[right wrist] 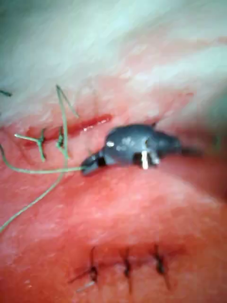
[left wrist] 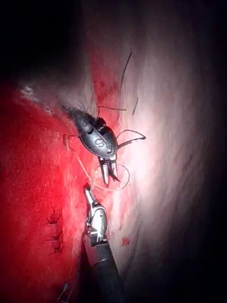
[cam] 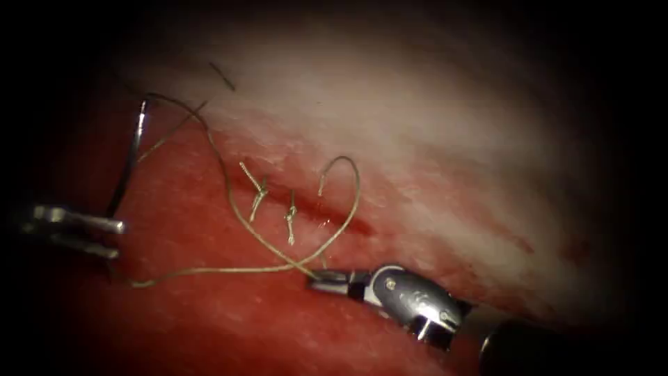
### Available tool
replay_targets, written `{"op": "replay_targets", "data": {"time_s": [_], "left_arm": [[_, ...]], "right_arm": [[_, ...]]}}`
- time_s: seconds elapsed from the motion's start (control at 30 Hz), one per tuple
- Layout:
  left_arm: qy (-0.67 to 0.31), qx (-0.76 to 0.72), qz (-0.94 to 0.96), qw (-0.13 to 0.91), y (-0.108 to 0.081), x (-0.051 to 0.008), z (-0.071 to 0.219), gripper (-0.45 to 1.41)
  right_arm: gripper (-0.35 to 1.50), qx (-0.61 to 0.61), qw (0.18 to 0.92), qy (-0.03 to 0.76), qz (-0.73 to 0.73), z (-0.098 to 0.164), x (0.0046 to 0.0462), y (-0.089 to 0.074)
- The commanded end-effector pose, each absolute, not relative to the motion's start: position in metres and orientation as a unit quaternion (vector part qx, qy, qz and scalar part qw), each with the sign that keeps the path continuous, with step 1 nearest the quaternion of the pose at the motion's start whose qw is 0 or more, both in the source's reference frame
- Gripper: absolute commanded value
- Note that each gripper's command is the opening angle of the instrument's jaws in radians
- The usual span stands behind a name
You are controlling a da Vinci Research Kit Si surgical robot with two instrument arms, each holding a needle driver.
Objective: Wound Closure
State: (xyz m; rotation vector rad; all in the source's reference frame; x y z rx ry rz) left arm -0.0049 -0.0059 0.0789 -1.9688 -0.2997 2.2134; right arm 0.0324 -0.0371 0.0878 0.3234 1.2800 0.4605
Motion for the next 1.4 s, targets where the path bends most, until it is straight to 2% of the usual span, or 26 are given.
{"op": "replay_targets", "data": {"time_s": [0.03, 0.53, 0.57, 0.6, 0.67, 0.7, 1.0, 1.4], "left_arm": [[-0.102, -0.661, 0.739, 0.081, -0.006, -0.0053, 0.08, -0.45], [-0.101, -0.659, 0.741, 0.081, -0.006, -0.005, 0.08, -0.45], [-0.101, -0.659, 0.741, 0.081, -0.006, -0.005, 0.08, -0.45], [-0.101, -0.659, 0.741, 0.081, -0.006, -0.0049, 0.08, -0.45], [-0.101, -0.659, 0.741, 0.08, -0.006, -0.0049, 0.08, -0.45], [-0.101, -0.659, 0.741, 0.08, -0.006, -0.0049, 0.08, -0.45], [-0.1, -0.657, 0.743, 0.081, -0.005, -0.0043, 0.081, -0.45], [-0.099, -0.655, 0.744, 0.08, -0.005, -0.0042, 0.081, -0.45]], "right_arm": [[-0.35, 0.156, 0.762, 0.593, 0.207, 0.086, 0.0332, -0.039], [-0.32, 0.19, 0.726, 0.635, 0.183, 0.072, 0.0375, -0.045], [0.19, 0.187, 0.72, 0.642, 0.188, 0.073, 0.0374, -0.045], [0.54, 0.181, 0.717, 0.645, 0.194, 0.073, 0.0372, -0.044], [1.09, 0.164, 0.718, 0.642, 0.212, 0.074, 0.0366, -0.043], [1.21, 0.158, 0.72, 0.64, 0.218, 0.075, 0.0362, -0.043], [1.25, 0.136, 0.725, 0.63, 0.245, 0.08, 0.0324, -0.038], [1.18, 0.07, 0.753, 0.617, 0.22, 0.086, 0.0311, -0.033]]}}
